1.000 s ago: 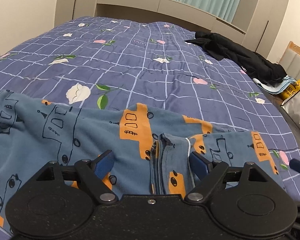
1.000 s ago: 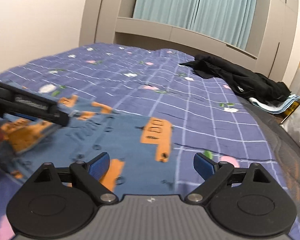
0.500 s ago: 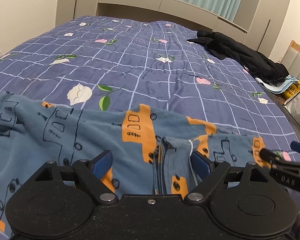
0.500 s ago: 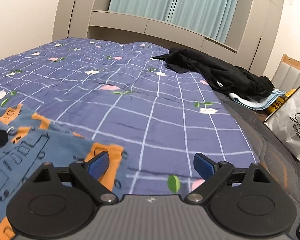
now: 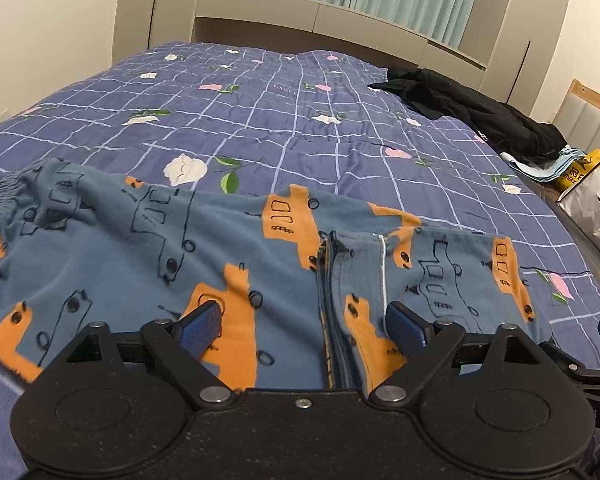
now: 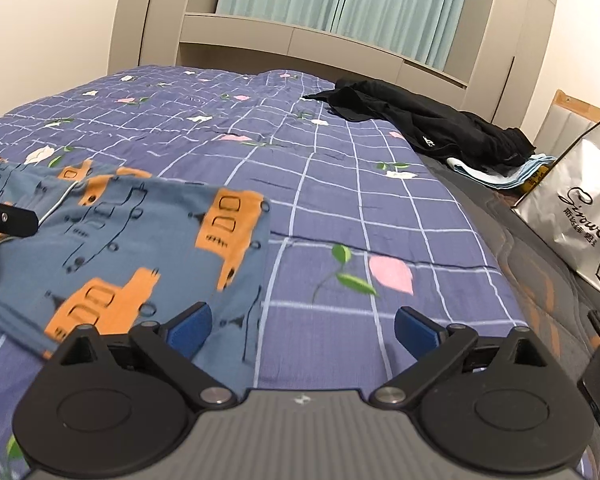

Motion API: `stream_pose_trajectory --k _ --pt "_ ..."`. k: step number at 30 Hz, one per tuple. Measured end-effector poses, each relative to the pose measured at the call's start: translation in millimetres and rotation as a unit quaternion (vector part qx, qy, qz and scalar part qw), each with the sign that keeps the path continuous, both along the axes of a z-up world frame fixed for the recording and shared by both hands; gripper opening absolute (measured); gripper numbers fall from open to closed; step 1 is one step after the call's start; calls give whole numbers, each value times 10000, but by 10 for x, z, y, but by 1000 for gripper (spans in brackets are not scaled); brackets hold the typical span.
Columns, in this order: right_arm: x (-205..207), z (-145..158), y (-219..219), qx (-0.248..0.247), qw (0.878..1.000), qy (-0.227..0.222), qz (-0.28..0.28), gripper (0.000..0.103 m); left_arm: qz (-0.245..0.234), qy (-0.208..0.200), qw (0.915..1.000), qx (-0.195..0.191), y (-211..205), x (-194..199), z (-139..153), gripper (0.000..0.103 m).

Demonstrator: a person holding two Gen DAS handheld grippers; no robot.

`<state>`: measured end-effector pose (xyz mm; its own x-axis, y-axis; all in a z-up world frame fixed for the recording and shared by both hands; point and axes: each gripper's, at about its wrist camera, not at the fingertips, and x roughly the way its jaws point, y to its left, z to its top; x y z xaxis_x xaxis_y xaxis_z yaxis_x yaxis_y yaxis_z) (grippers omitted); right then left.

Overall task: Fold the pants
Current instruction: 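Move the left gripper to the elastic waistband end and grasp it, then lift the waistband end with the left gripper and fold it over the pants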

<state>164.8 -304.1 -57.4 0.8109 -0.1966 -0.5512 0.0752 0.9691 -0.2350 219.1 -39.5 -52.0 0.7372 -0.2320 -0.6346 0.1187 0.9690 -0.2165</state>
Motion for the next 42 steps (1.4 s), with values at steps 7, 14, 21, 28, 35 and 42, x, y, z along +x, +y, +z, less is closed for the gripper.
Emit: stream_pose_trajectory --k 7,14,21,28,35,42 --pt "-156 37 112 -118 9997 -195 -13 103 83 -81 9998 -151 203 -223 63 95" --pt "-297 200 458 284 9963 -689 426 103 739 -446 9956 -376 679 -474 212 99" --pt "-204 235 797 585 9911 -690 976 103 1965 -474 9784 -433 1415 -442 131 100" --pt "-97 77 977 423 9923 -396 1095 103 2209 -549 9692 -939 1902 -241 29 92" --pt "-87 8 999 436 9926 -341 1081 103 1993 -529 9684 -1401 2033 -41 -62 52" --pt "-69 -14 989 459 9926 -300 1082 103 2146 -353 9638 -1540 2065 -13 -112 28"
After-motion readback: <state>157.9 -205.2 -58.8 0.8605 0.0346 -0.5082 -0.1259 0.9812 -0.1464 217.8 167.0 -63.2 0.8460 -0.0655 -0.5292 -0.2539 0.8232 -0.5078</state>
